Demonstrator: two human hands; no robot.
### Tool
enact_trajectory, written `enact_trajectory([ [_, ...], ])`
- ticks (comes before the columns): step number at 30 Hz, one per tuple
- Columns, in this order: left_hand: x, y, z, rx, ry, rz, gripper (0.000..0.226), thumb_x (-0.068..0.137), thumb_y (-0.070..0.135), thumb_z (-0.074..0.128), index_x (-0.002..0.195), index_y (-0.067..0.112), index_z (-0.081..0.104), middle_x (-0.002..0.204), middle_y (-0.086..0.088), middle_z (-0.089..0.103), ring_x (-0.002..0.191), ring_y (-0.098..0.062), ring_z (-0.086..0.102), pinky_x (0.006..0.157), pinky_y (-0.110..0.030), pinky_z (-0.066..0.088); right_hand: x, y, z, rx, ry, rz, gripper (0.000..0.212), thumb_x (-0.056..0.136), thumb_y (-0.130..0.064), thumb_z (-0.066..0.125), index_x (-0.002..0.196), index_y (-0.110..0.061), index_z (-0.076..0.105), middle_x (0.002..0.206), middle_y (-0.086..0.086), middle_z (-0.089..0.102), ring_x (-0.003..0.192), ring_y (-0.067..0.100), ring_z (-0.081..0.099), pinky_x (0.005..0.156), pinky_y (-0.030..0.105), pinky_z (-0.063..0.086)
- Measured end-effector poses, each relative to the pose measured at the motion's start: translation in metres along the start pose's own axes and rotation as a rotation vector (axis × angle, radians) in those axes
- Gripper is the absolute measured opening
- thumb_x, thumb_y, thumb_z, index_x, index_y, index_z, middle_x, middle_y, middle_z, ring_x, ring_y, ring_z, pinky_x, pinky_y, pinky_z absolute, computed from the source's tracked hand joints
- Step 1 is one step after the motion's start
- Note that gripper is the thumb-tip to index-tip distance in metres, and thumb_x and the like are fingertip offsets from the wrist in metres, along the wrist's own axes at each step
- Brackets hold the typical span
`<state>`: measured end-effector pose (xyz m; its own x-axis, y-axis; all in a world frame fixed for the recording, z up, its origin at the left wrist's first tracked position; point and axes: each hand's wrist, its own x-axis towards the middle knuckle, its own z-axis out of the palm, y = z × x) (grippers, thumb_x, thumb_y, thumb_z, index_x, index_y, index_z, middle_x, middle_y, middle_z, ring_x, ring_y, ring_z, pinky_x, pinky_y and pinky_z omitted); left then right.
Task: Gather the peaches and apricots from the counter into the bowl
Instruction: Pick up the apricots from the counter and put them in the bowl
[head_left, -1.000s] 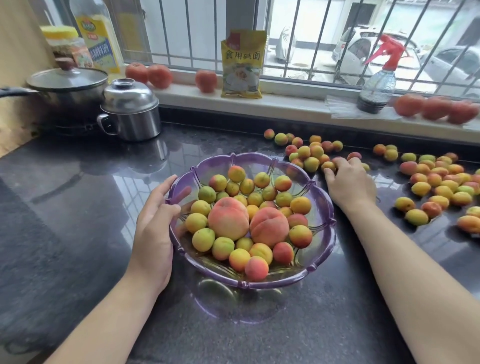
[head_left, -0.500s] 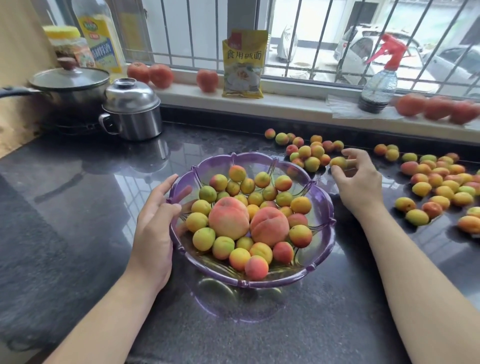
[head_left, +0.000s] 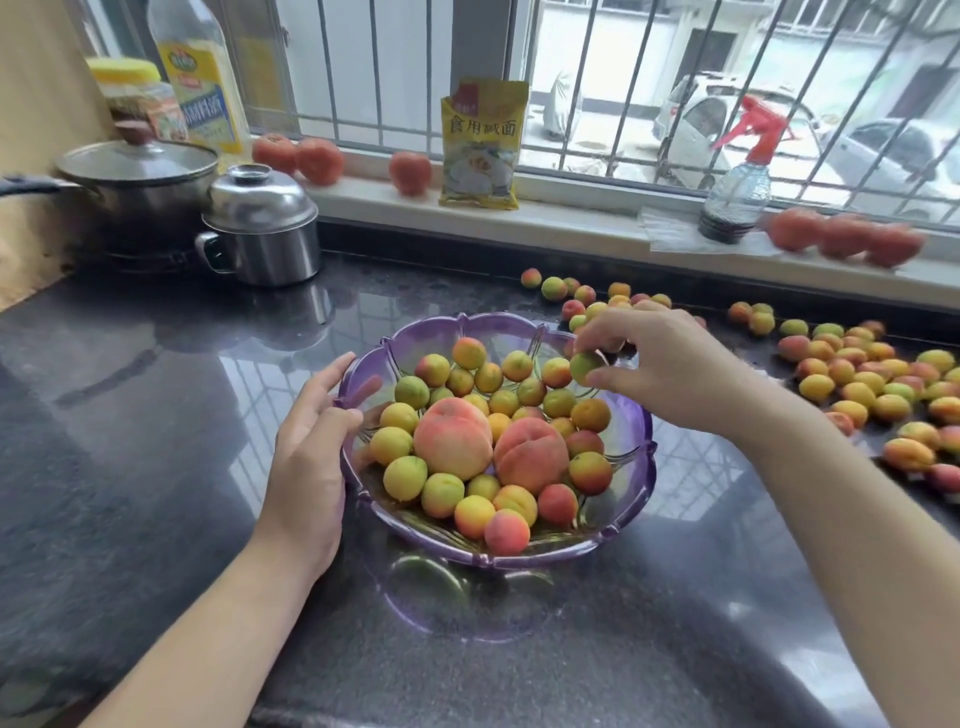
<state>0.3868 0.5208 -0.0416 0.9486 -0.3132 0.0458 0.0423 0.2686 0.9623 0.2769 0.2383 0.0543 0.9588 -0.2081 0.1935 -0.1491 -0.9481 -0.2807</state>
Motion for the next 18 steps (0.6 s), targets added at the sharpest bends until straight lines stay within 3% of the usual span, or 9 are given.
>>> enact_trajectory([
  [5,0.0000,0.0008,-0.0002,-0.012,-0.009,-0.003,0.051,0.081,0.022,0.054,0.128,0.036,0.068,0.129,0.000,0.075,0.128,-0.011,0.068,0.106,-0.035,0.051,0.0049,-0.0025,-0.0027,-0.115,-0.041,-0.026,0.021,0.087,-0.032,0.078,0.106,-0.033,0.070,0.092,-0.017,0.052,0.102,0.017,0.047,0.080,0.036,0.040],
  [12,0.0000,0.0010,0.0005,-0.020,-0.006,-0.004,0.050,0.081,0.022,0.055,0.127,0.035,0.069,0.129,0.000,0.075,0.128,-0.012,0.068,0.104,-0.034,0.051,0.0026,0.0005,0.0007,-0.080,-0.098,0.019,0.020,0.091,-0.036,0.072,0.111,-0.038,0.071,0.105,-0.008,0.055,0.102,0.017,0.051,0.088,0.037,0.046],
  [18,-0.0009,0.0024,0.0000,-0.003,-0.006,-0.009,0.050,0.082,0.023,0.055,0.129,0.037,0.068,0.131,0.001,0.074,0.129,-0.013,0.067,0.104,-0.035,0.051,0.0010,-0.0017,0.0050,-0.031,-0.018,-0.003,0.016,0.090,-0.025,0.076,0.106,-0.028,0.074,0.094,-0.022,0.056,0.094,0.010,0.055,0.077,0.022,0.043],
])
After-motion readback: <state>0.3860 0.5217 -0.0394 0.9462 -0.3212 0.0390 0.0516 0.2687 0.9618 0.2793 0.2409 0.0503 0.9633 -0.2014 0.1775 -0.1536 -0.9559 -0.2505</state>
